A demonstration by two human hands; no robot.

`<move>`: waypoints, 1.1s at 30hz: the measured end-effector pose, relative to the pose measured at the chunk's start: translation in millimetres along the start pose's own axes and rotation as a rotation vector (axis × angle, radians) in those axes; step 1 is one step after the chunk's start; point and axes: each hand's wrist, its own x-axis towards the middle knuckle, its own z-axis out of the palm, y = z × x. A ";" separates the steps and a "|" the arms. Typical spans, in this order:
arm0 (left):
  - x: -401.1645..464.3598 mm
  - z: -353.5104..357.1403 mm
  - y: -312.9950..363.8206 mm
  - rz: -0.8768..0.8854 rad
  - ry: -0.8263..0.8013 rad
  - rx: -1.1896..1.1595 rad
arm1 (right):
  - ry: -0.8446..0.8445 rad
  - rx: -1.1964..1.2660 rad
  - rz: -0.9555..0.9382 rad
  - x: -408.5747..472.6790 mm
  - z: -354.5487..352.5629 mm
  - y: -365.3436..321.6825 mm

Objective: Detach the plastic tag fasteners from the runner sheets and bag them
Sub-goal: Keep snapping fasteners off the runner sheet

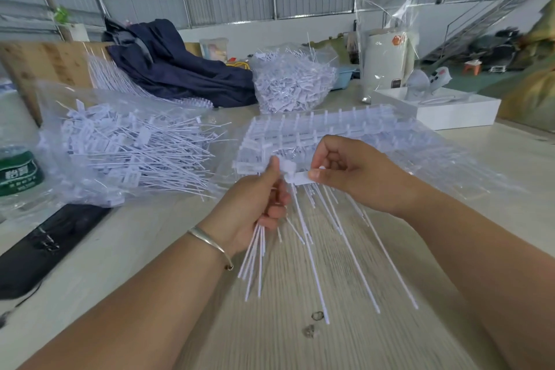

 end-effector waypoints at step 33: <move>-16.7 9.2 2.1 -0.056 -0.545 -0.418 | -0.147 0.363 0.086 -2.4 -9.9 -8.5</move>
